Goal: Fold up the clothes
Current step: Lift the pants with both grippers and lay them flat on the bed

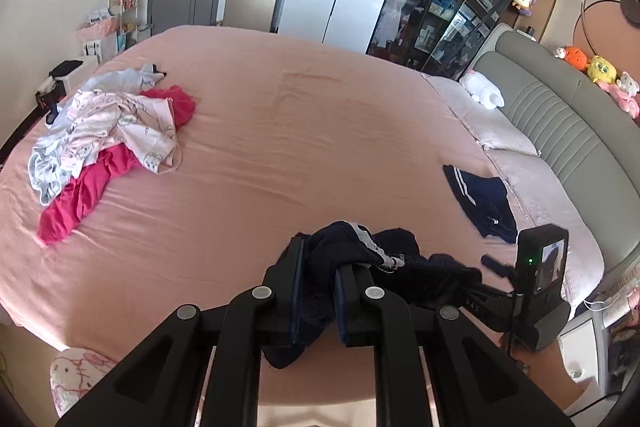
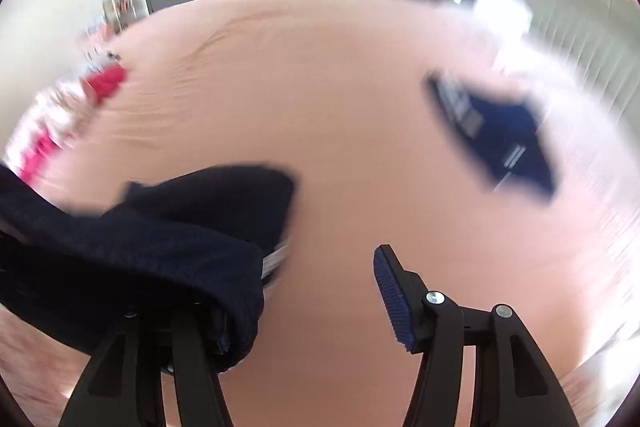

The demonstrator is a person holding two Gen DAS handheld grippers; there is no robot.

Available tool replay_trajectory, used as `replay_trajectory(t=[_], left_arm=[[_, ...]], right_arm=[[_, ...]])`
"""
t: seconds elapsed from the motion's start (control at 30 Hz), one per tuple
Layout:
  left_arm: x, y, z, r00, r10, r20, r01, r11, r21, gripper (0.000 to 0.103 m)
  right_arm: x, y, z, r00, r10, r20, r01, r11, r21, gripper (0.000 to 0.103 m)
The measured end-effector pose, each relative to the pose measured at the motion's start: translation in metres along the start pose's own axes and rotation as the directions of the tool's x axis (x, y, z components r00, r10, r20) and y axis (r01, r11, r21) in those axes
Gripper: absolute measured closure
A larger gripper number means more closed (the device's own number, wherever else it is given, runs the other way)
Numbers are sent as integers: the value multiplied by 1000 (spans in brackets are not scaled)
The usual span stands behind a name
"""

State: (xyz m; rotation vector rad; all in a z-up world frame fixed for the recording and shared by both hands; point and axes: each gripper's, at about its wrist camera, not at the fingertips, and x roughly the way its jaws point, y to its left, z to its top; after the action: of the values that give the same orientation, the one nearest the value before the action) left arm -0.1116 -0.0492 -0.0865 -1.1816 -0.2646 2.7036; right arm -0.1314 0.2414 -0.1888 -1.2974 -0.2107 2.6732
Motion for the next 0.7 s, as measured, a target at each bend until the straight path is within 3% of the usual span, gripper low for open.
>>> replay_trajectory(t=[0.03, 0.07, 0.1, 0.13, 0.17, 0.23, 0.37, 0.43, 0.5, 0.57, 0.63, 0.7], left_arm=[[5, 0, -4, 1000, 15, -12, -15, 1000, 12, 92], [10, -1, -9, 999, 38, -18, -37, 999, 35, 91], [16, 0, -13, 998, 59, -30, -57, 997, 49, 92], [24, 1, -17, 997, 64, -51, -62, 997, 45, 92], [32, 3, -20, 995, 69, -72, -66, 997, 41, 91], [48, 6, -27, 990, 79, -115, -75, 997, 33, 91], [77, 10, -39, 972, 120, -200, -115, 993, 36, 91], [77, 10, -40, 969, 100, -228, -95, 995, 32, 91], [39, -1, -18, 990, 47, -136, -41, 998, 47, 92], [0, -12, 5, 999, -7, -44, 10, 998, 67, 92], [-42, -24, 31, 996, -33, 79, 23, 993, 120, 92], [-69, -30, 54, 983, -22, 181, -6, 988, 156, 92]], right_arm=[[-3, 4, -2, 999, -26, 22, 27, 998, -61, 45], [-4, 5, -4, 1000, -2, 9, 3, 997, -81, 50], [-1, 2, -5, 997, 73, -33, -74, 996, -50, 71], [3, -6, -4, 981, 175, -87, -174, 985, 22, 82], [6, -14, -3, 956, 268, -122, -256, 961, 101, 103], [4, -29, 0, 911, 395, -122, -359, 902, 238, 103], [-36, -36, 8, 885, 465, -8, -445, 852, 276, 103], [-77, -40, 21, 878, 474, 67, -474, 841, 260, 103], [-126, -48, 40, 862, 490, 128, -506, 831, 231, 103], [-176, -57, 62, 840, 510, 184, -539, 821, 186, 103], [-218, -62, 84, 833, 500, 235, -533, 840, 101, 103], [-239, -62, 100, 852, 444, 277, -473, 880, 47, 103]])
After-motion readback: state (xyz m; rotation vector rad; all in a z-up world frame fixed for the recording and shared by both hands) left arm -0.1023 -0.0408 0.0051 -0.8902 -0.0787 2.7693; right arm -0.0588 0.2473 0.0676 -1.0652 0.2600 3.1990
